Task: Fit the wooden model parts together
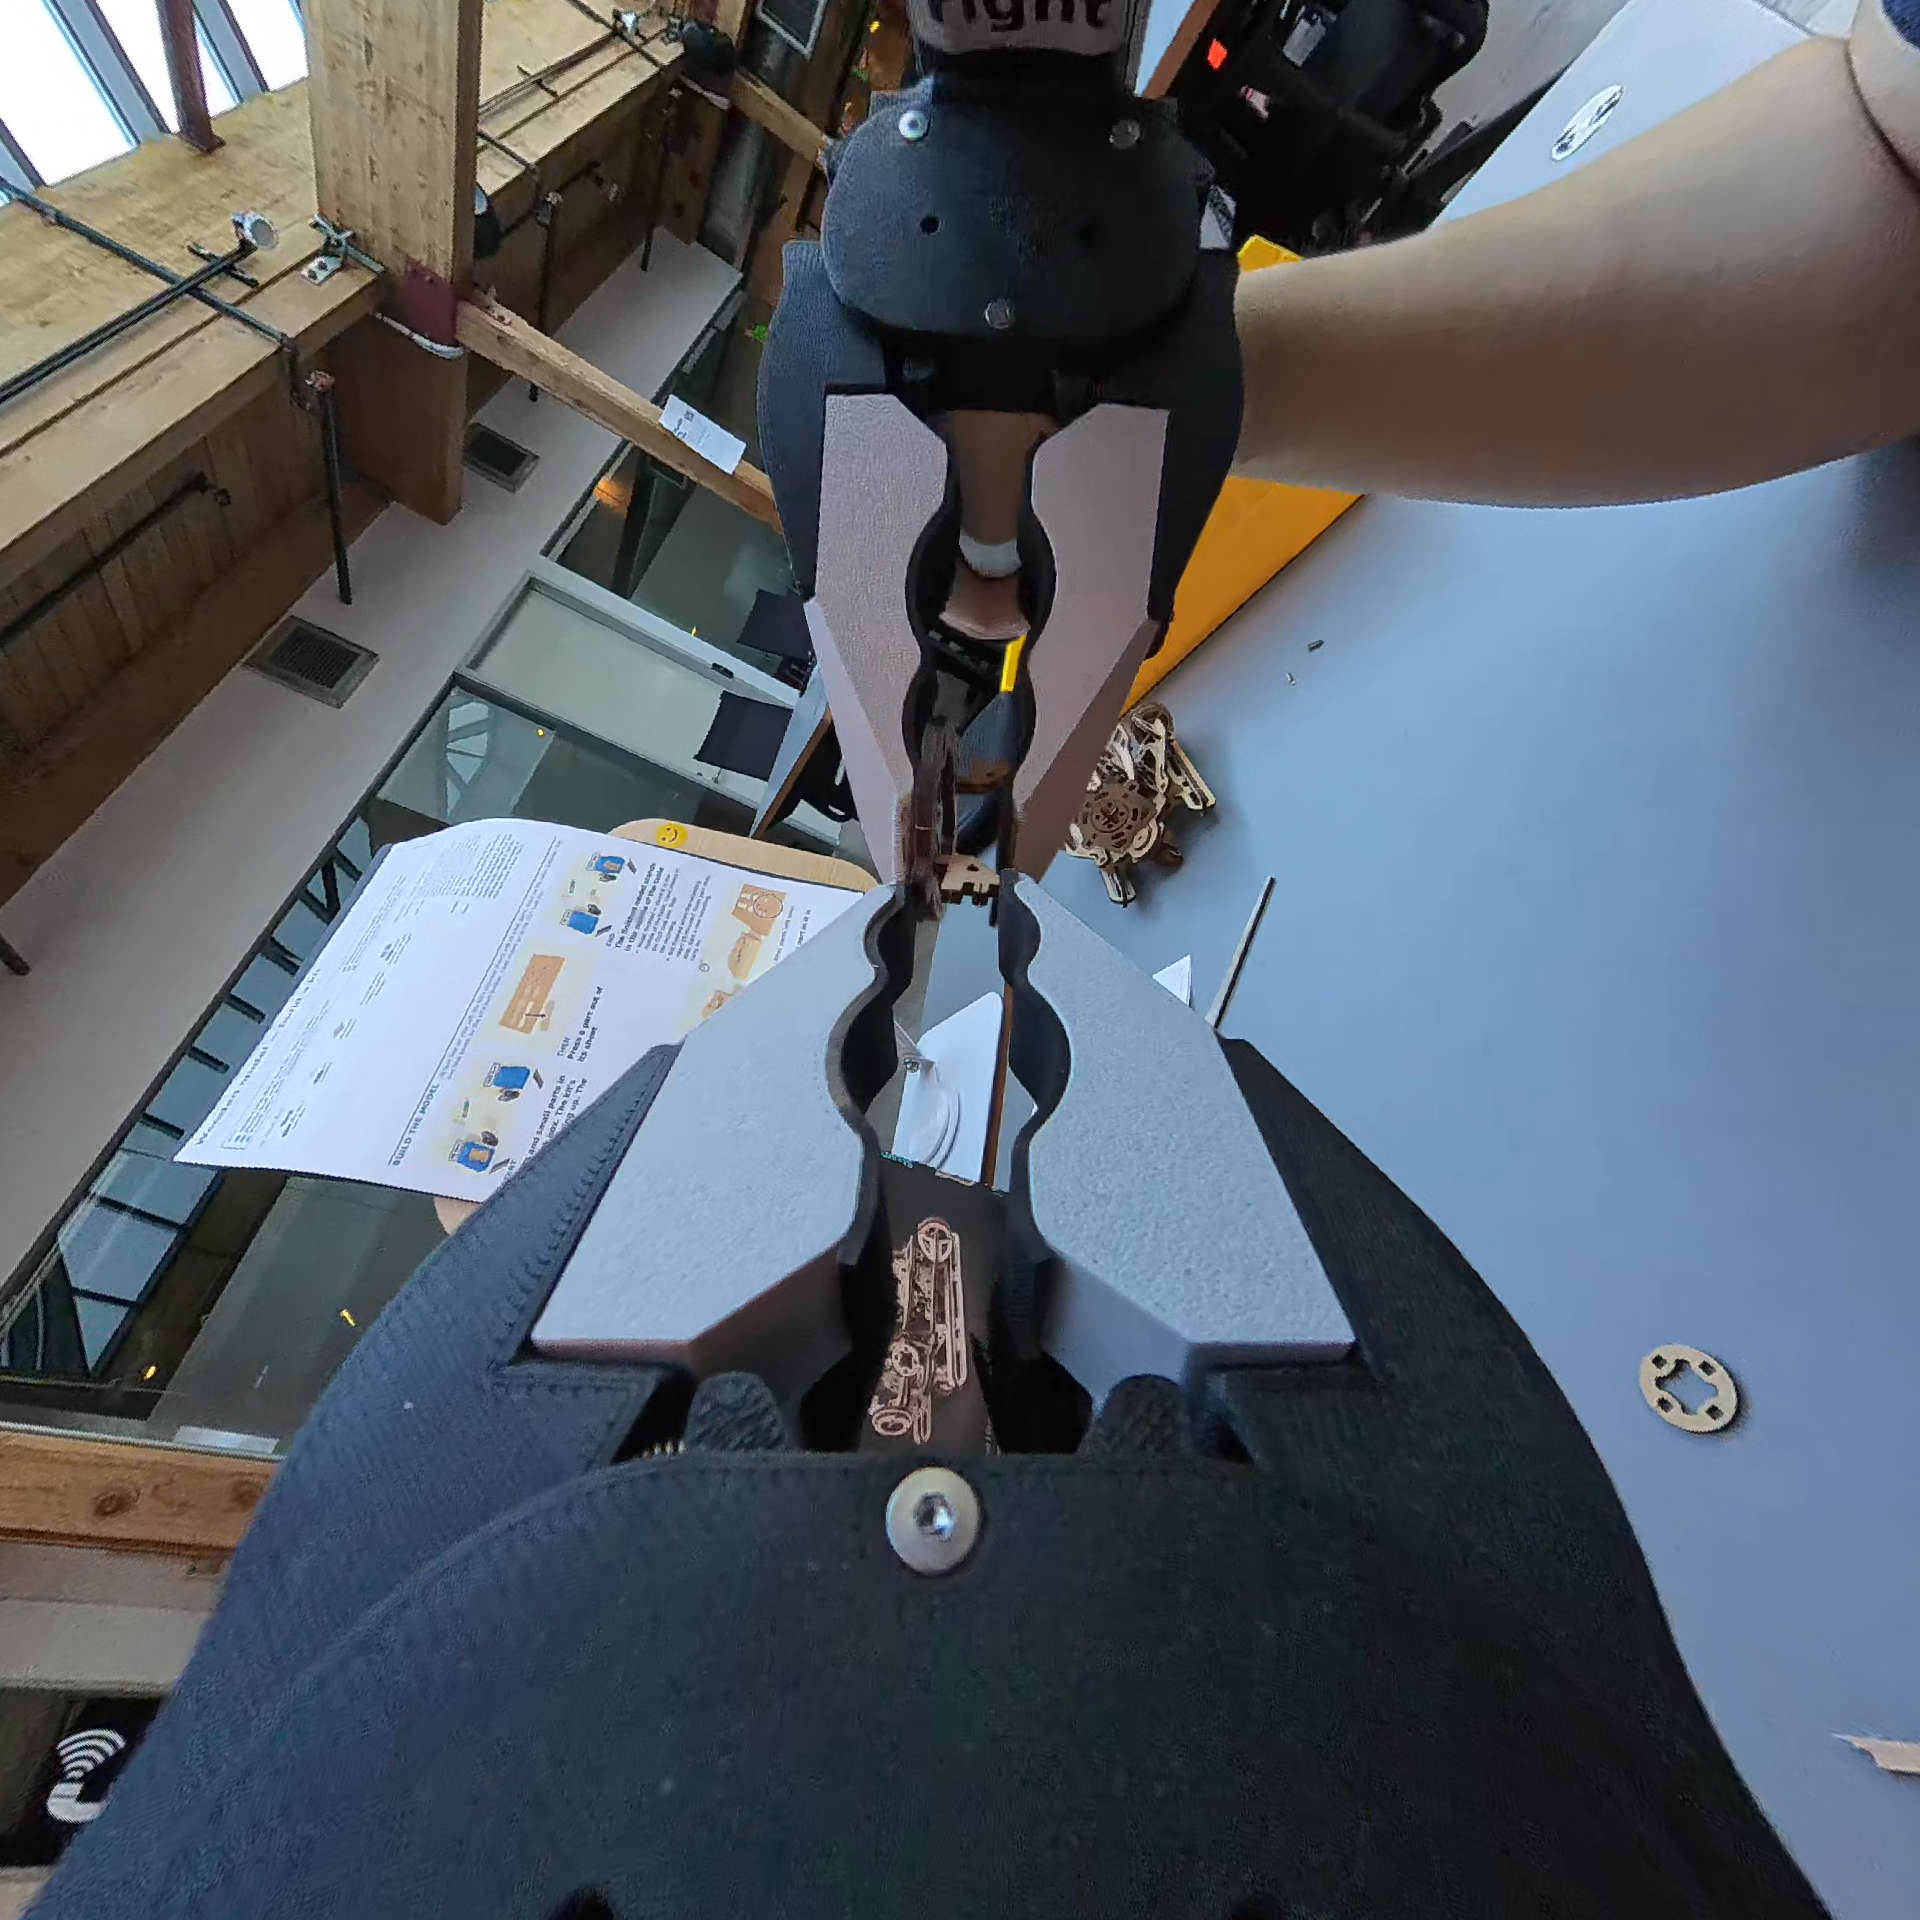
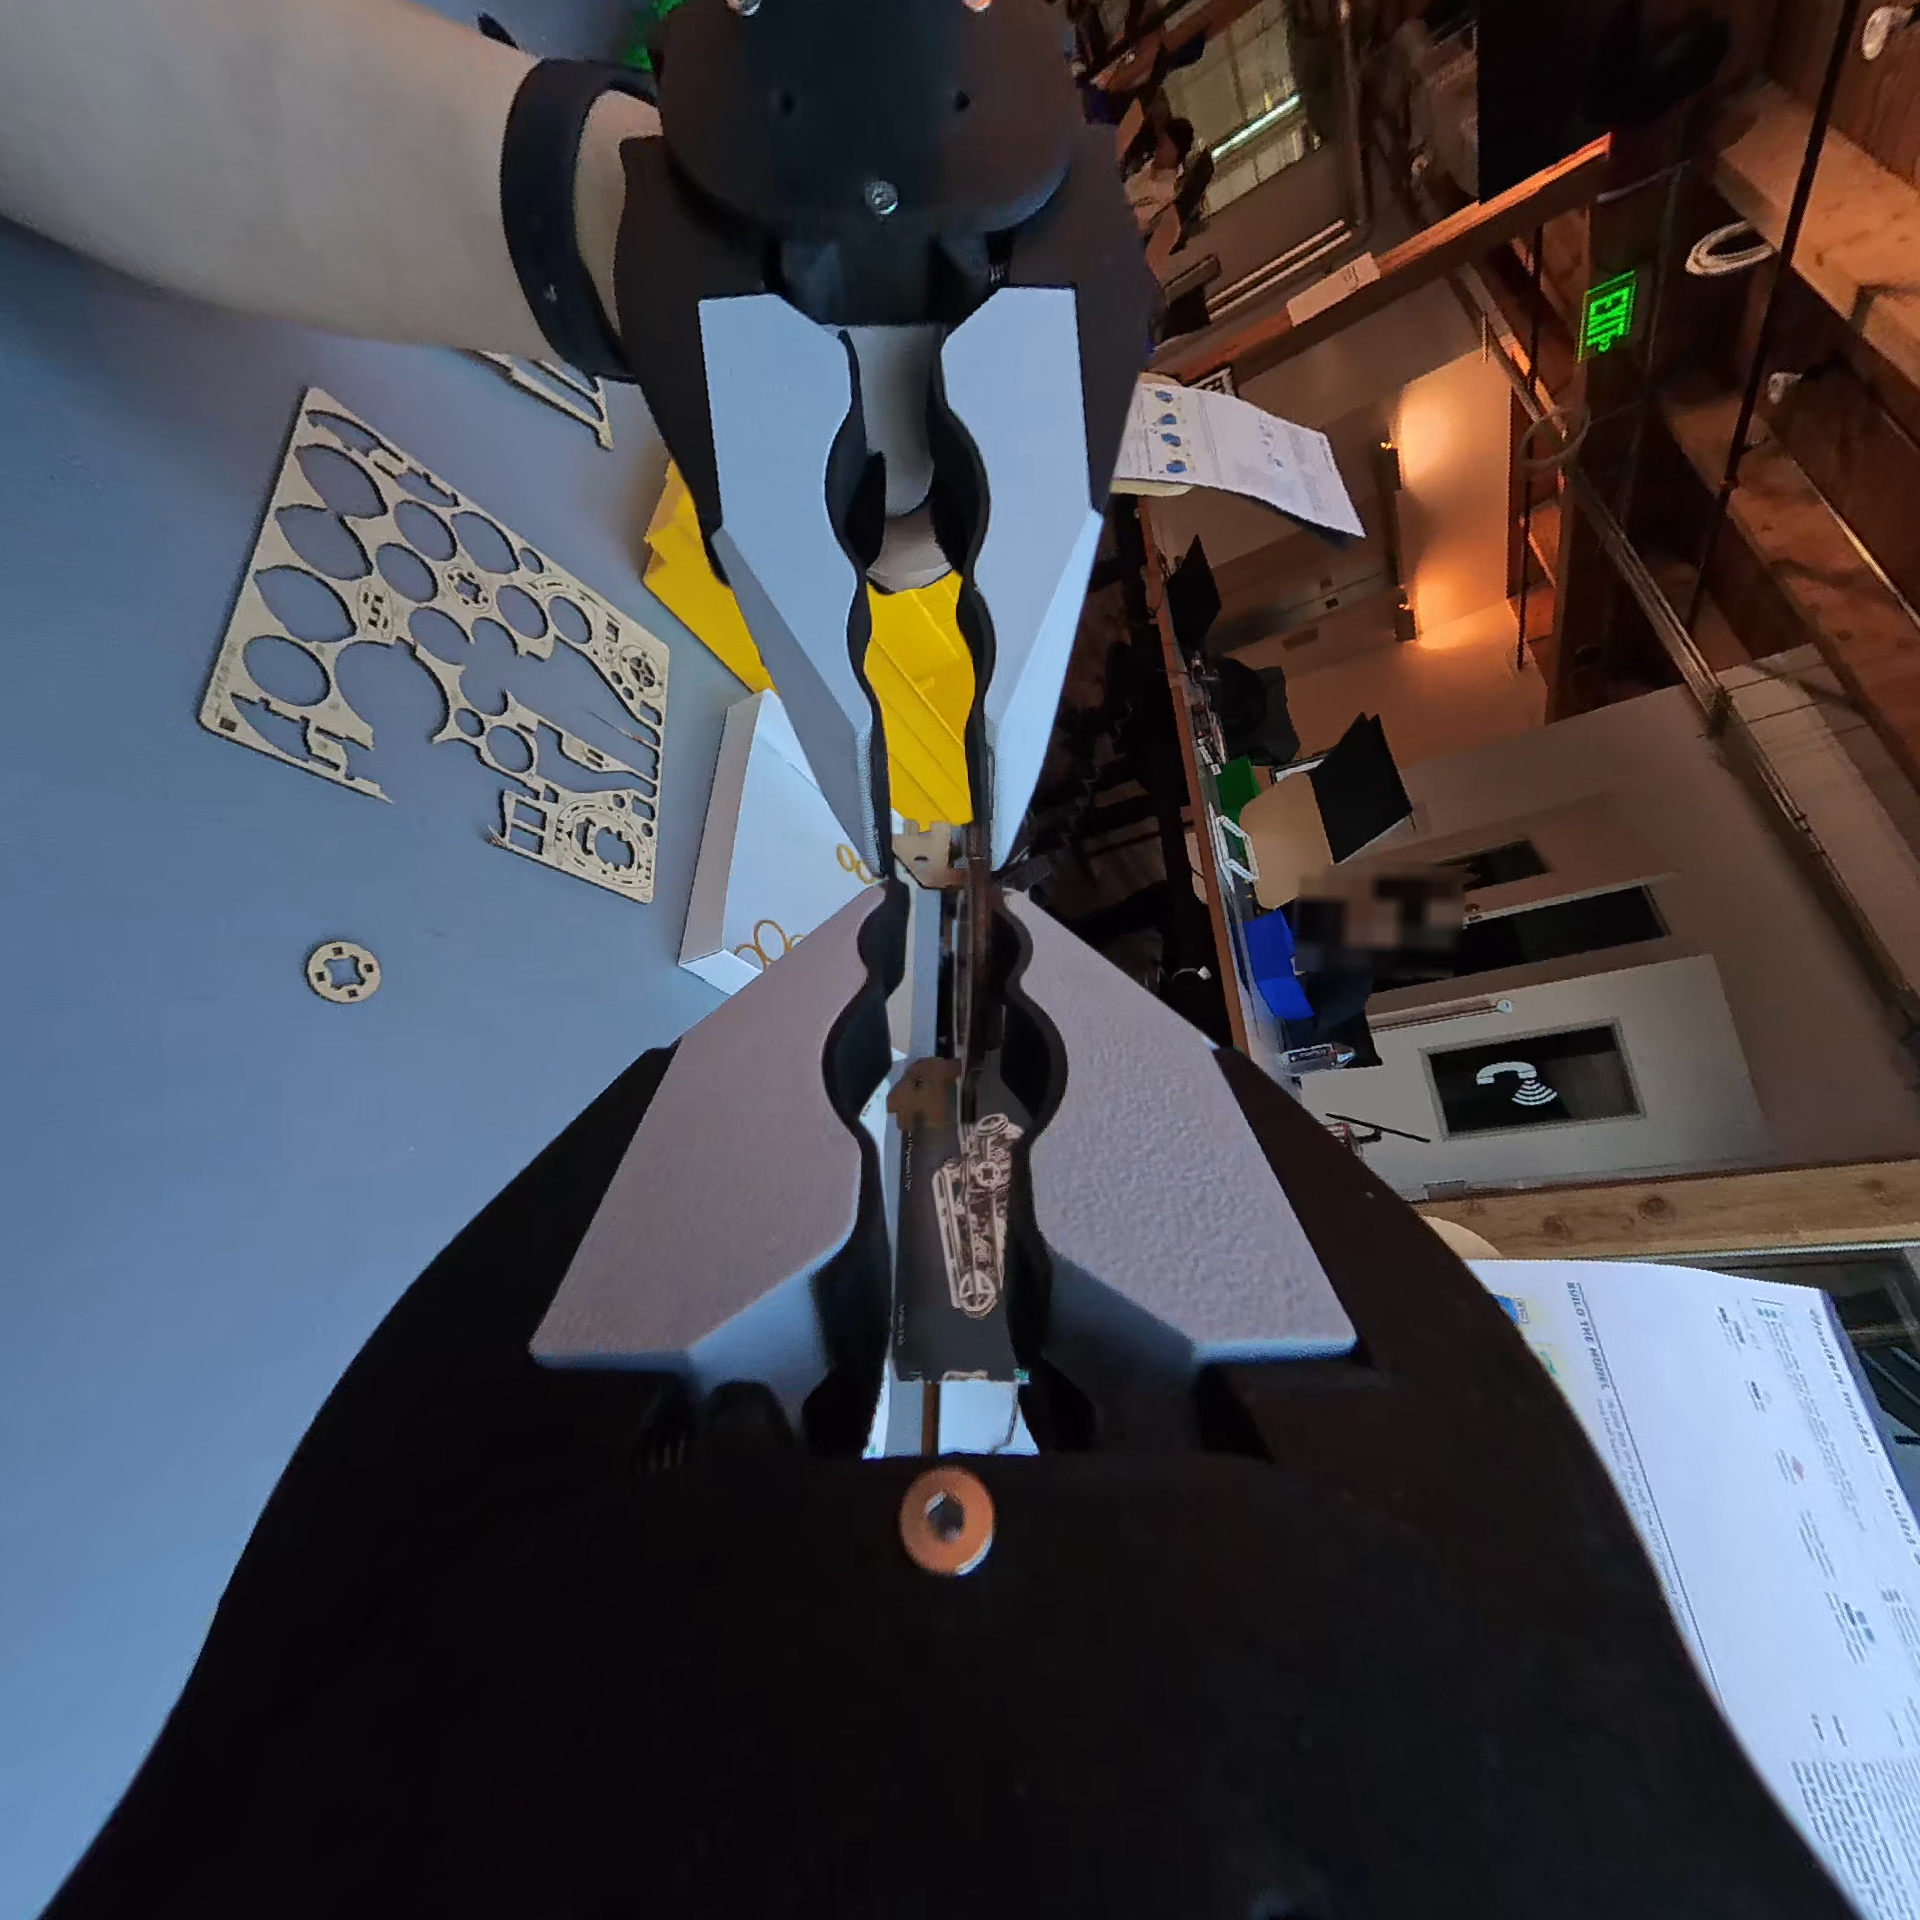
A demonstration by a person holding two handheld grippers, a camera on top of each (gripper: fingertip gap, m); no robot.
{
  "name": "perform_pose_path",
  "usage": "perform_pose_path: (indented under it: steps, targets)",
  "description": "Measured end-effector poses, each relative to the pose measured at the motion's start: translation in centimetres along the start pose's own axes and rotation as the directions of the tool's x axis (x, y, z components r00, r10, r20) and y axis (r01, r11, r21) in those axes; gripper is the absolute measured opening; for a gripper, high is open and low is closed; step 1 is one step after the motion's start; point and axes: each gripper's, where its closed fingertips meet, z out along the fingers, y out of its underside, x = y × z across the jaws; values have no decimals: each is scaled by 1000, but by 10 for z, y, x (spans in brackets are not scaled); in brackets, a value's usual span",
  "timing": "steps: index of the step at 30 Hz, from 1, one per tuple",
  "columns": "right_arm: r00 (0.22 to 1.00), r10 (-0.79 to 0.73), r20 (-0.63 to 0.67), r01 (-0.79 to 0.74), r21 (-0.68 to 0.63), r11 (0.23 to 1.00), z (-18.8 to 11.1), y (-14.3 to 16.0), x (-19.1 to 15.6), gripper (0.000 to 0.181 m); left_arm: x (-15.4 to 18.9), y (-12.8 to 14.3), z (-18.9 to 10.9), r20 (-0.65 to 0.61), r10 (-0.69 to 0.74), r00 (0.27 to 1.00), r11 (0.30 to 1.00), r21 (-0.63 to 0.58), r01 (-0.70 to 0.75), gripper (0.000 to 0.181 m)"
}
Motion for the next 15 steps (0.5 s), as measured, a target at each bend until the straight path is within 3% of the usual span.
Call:
perform_pose_path:
  steps: [9,15]
  targets:
    - [998,-25,-53,20,-94,995,2,6,6,16,-7,11,3,41,4,999,998,-59,-2,14]
    - [999,29,-38,-32,-61,998,3,2,6,17,-8,9,1,41,-7,999,999,-47,9,14]
